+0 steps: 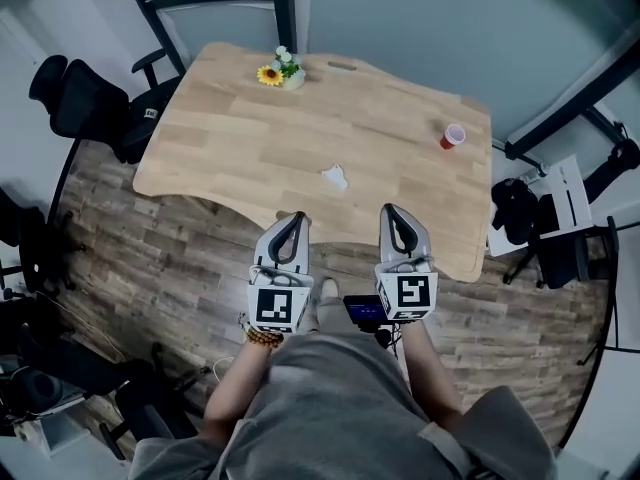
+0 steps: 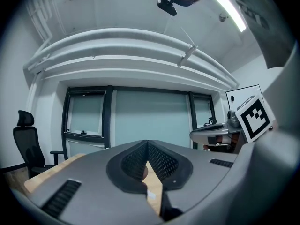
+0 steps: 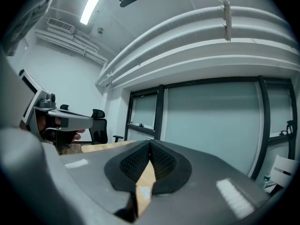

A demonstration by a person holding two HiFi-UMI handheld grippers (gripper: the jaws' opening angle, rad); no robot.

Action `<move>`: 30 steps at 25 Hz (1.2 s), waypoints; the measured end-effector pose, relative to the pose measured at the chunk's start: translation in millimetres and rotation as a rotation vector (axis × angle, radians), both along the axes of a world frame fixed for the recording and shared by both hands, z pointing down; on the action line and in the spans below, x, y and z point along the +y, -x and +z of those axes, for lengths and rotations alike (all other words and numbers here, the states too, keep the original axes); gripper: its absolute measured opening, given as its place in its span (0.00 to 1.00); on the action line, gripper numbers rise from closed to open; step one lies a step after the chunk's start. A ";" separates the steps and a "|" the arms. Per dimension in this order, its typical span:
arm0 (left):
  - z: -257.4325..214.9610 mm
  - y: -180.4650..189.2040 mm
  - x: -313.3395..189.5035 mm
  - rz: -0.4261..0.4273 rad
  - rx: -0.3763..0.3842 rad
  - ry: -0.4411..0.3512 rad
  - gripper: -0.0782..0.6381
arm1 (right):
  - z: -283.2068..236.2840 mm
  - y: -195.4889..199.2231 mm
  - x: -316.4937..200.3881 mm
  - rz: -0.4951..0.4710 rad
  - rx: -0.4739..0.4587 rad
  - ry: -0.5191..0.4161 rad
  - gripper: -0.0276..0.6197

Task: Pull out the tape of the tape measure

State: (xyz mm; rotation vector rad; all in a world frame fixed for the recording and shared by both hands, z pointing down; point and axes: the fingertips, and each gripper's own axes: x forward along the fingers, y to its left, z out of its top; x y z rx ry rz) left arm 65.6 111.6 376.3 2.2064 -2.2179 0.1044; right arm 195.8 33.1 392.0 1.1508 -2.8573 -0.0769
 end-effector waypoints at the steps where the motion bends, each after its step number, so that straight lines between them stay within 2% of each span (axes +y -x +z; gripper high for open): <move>1: 1.8 2.5 -8.6 0.000 -0.005 0.003 0.12 | 2.3 0.1 -9.3 0.004 -0.004 0.007 0.06; 10: 12.4 29.0 -60.6 -0.010 0.002 0.022 0.12 | 25.2 11.0 -71.6 0.013 0.038 0.039 0.06; 15: 28.3 54.0 -82.1 0.028 -0.010 0.051 0.12 | 40.1 18.8 -96.5 0.062 0.081 0.069 0.06; 18: 30.1 74.1 -102.6 0.075 0.014 0.032 0.12 | 44.6 32.7 -112.6 0.095 0.121 0.080 0.06; 23: 41.5 104.4 -138.3 0.175 0.071 0.052 0.12 | 43.6 60.4 -140.2 0.146 0.170 0.089 0.06; 25: 43.8 115.4 -153.4 0.221 0.068 0.050 0.12 | 40.9 73.1 -148.6 0.168 0.178 0.088 0.06; 30: 57.3 117.5 -180.1 0.344 0.070 0.057 0.12 | 33.4 83.8 -153.1 0.196 0.216 0.058 0.06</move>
